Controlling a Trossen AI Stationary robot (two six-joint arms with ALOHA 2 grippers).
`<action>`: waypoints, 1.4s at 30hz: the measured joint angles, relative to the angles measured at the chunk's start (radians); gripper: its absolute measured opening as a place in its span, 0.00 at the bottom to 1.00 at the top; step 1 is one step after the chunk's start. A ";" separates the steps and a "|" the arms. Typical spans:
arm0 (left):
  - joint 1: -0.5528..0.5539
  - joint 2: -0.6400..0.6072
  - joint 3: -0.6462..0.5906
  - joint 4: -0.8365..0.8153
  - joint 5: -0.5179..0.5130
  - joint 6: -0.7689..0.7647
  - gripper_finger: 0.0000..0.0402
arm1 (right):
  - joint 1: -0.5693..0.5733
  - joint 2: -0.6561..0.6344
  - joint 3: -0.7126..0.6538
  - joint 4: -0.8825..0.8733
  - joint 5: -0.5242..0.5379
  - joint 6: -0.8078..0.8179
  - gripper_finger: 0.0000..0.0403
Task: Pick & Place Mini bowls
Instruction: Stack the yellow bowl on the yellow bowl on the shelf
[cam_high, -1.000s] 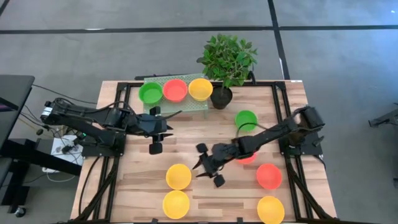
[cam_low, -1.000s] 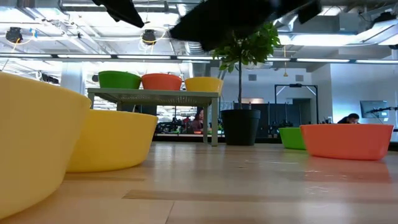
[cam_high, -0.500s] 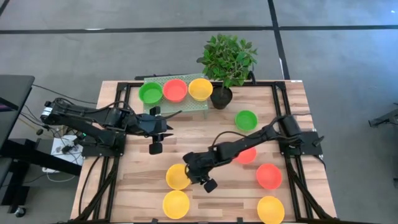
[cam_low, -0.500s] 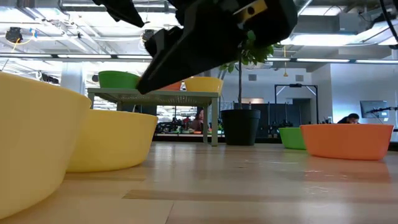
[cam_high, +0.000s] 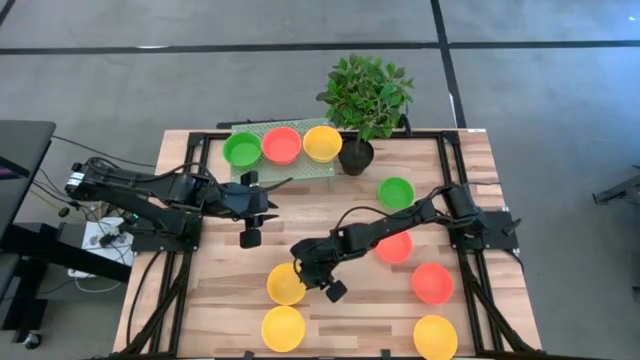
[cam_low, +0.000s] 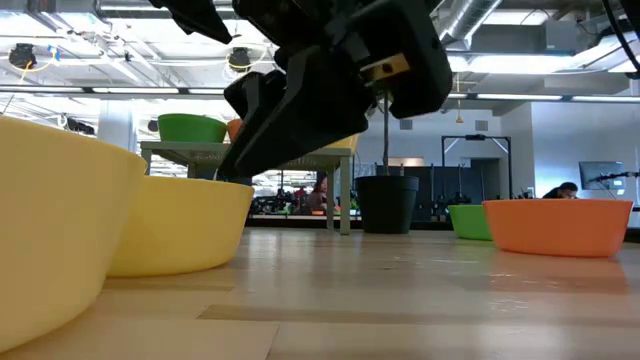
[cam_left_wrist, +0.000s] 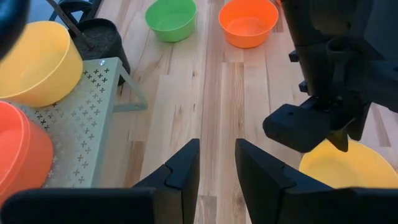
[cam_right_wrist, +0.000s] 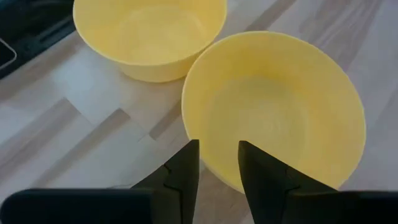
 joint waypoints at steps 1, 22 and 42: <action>0.000 0.000 0.000 0.000 0.000 0.000 0.26 | 0.000 0.008 0.000 0.004 -0.001 -0.008 0.26; 0.000 0.000 0.001 0.000 0.000 0.000 0.26 | -0.003 0.032 0.000 -0.020 -0.021 -0.123 0.24; 0.000 0.000 0.001 0.002 0.000 -0.007 0.26 | 0.007 -0.179 -0.001 -0.228 0.319 0.008 0.02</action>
